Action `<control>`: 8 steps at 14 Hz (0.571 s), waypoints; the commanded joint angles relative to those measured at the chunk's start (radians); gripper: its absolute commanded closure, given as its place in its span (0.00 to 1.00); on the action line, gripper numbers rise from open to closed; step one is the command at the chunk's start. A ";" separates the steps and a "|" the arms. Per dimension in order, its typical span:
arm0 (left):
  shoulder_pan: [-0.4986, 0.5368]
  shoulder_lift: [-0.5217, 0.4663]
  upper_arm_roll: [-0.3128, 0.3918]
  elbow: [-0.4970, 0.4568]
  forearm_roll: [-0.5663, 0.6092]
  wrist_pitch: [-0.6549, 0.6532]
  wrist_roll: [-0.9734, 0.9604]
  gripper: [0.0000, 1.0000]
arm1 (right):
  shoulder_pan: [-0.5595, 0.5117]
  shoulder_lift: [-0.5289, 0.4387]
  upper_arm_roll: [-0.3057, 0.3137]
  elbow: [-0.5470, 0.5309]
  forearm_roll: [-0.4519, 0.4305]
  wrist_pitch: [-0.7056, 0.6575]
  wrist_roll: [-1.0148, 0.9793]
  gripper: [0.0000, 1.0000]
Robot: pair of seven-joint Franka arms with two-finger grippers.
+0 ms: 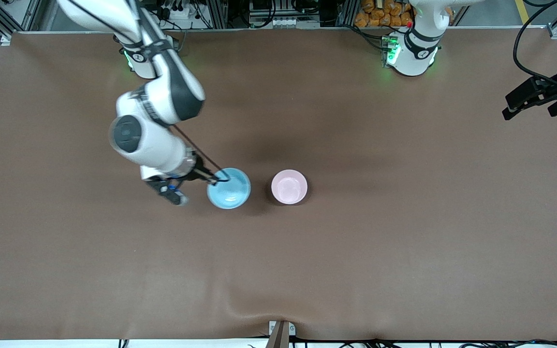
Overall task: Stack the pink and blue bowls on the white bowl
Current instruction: 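Carry the blue bowl with the right gripper onto the pink bowl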
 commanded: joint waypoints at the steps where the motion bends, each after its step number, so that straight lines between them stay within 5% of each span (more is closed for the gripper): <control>1: 0.002 -0.005 -0.007 -0.016 -0.006 0.011 0.003 0.00 | 0.076 0.072 -0.017 0.049 0.022 0.066 0.105 1.00; 8: 0.002 0.068 -0.005 -0.040 0.005 0.109 0.004 0.00 | 0.220 0.242 -0.017 0.213 0.015 0.112 0.362 1.00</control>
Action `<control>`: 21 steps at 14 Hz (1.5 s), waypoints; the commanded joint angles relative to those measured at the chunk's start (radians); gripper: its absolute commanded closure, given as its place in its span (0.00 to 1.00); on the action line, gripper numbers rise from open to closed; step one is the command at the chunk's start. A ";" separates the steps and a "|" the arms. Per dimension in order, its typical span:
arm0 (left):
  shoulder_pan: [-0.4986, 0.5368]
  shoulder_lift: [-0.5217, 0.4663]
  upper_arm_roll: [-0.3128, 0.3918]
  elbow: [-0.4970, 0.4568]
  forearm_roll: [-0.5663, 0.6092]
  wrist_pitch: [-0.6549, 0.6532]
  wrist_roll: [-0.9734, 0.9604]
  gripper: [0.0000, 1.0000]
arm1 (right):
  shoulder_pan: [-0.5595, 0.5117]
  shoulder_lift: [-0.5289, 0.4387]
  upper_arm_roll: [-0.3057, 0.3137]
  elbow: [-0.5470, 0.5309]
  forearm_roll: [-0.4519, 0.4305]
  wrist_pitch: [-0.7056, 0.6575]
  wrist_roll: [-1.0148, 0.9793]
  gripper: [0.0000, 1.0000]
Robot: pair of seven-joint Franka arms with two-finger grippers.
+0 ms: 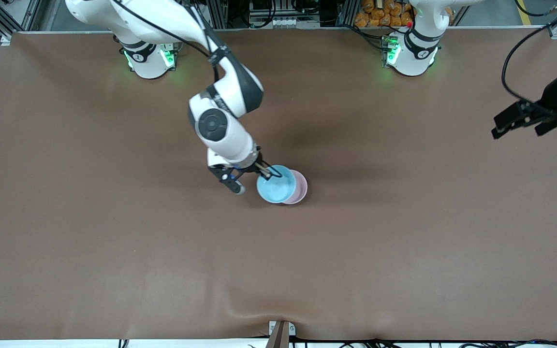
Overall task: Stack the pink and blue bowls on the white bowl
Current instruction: 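Carry the blue bowl with the right gripper onto the pink bowl, then open the right gripper and lift it off the blue bowl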
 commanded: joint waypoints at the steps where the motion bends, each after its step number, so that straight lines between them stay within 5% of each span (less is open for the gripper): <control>1: 0.001 -0.004 -0.002 0.003 0.005 0.000 0.002 0.00 | 0.038 0.072 -0.017 0.106 0.009 -0.015 0.067 1.00; 17: -0.002 -0.045 -0.019 0.002 0.002 -0.059 -0.009 0.00 | 0.052 0.136 -0.017 0.097 -0.058 0.037 0.075 0.98; 19: -0.002 -0.045 -0.022 0.000 0.002 -0.071 -0.012 0.00 | 0.037 0.135 -0.018 0.101 -0.057 0.026 0.070 0.17; 20: 0.000 -0.047 -0.031 0.000 0.002 -0.074 -0.011 0.00 | 0.020 0.129 -0.019 0.106 -0.058 0.026 0.064 0.00; 21: 0.000 -0.047 -0.034 0.002 0.003 -0.077 -0.006 0.00 | 0.012 0.130 -0.019 0.117 -0.058 0.028 0.061 0.00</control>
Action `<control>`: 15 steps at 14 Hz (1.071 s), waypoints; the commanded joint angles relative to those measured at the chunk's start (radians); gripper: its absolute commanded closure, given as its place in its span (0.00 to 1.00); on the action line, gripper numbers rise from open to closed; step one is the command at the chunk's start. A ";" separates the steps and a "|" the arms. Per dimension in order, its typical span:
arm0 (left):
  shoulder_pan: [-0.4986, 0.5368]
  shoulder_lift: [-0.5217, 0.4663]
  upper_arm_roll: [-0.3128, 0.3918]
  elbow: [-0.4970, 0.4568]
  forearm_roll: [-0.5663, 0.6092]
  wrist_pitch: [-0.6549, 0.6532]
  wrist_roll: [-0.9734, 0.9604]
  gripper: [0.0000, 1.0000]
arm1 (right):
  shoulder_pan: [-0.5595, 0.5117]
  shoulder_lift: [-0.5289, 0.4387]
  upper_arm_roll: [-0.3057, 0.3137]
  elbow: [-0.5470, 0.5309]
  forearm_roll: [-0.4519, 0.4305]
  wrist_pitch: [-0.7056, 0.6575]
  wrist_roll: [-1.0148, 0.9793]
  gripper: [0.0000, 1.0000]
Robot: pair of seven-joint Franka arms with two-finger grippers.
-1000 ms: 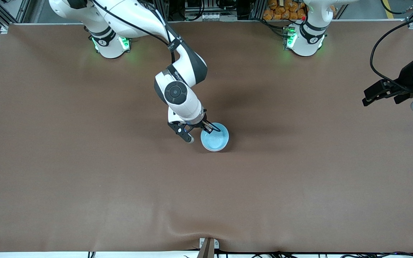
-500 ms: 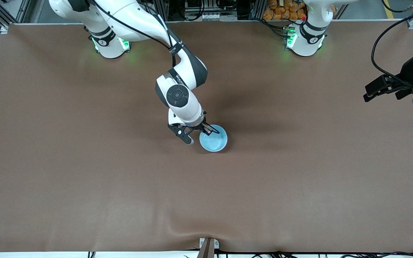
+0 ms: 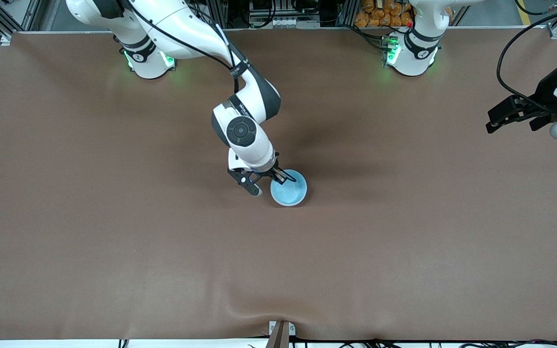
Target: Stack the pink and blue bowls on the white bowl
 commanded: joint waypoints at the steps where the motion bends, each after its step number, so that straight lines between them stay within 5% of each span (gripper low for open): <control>1: 0.004 -0.016 -0.010 0.001 0.002 -0.022 -0.006 0.00 | -0.037 0.012 0.003 0.054 -0.022 -0.009 0.007 0.00; 5: 0.004 -0.033 -0.011 0.006 0.002 -0.040 -0.012 0.00 | -0.107 -0.022 -0.004 0.090 -0.051 -0.079 0.004 0.00; 7: 0.004 -0.047 -0.011 0.006 0.002 -0.063 -0.024 0.00 | -0.147 -0.045 -0.020 0.151 -0.127 -0.201 0.002 0.00; 13: 0.007 -0.067 -0.008 0.006 0.002 -0.076 -0.022 0.00 | -0.288 -0.148 -0.010 0.269 -0.144 -0.516 -0.028 0.00; 15: 0.007 -0.068 -0.004 0.006 0.002 -0.076 -0.021 0.00 | -0.401 -0.218 0.070 0.269 -0.118 -0.536 -0.186 0.00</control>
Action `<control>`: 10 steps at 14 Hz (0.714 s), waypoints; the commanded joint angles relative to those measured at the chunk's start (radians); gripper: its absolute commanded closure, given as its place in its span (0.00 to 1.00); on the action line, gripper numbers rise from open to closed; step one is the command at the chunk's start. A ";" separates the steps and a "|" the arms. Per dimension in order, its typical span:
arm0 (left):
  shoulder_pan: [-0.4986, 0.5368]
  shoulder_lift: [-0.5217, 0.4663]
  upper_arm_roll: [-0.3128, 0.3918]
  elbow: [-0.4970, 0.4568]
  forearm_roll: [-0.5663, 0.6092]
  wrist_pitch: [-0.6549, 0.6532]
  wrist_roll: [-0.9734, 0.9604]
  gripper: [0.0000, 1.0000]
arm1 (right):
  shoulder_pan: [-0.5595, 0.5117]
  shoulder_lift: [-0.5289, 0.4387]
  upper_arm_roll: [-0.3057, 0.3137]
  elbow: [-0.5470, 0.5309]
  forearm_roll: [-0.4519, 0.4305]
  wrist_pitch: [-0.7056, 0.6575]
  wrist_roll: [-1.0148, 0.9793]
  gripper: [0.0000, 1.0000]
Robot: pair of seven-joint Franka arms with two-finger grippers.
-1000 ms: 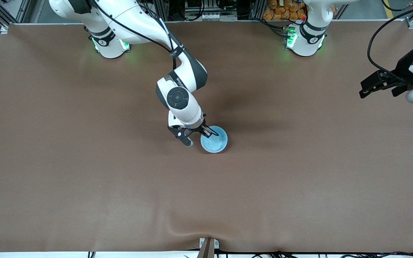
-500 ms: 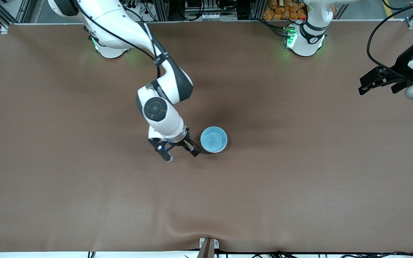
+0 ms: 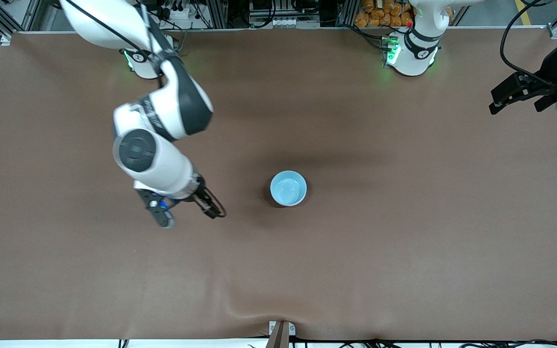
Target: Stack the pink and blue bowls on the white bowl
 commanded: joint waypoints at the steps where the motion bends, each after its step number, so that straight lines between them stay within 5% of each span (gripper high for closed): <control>1: 0.006 -0.010 0.001 0.000 0.002 -0.014 -0.008 0.00 | -0.201 -0.084 0.152 -0.006 0.016 -0.092 -0.174 0.00; 2: 0.006 -0.008 0.000 0.000 0.002 -0.013 -0.008 0.00 | -0.272 -0.090 0.220 -0.006 0.010 -0.143 -0.199 0.00; 4: 0.006 -0.014 -0.005 -0.003 0.002 -0.014 -0.012 0.00 | -0.317 -0.115 0.243 0.014 -0.049 -0.165 -0.271 0.00; 6: 0.006 -0.017 -0.008 -0.006 0.002 -0.014 -0.012 0.00 | -0.321 -0.170 0.257 0.025 -0.247 -0.238 -0.424 0.00; 10: 0.004 -0.025 -0.008 -0.010 0.000 -0.016 -0.012 0.00 | -0.396 -0.270 0.254 0.022 -0.246 -0.359 -0.664 0.00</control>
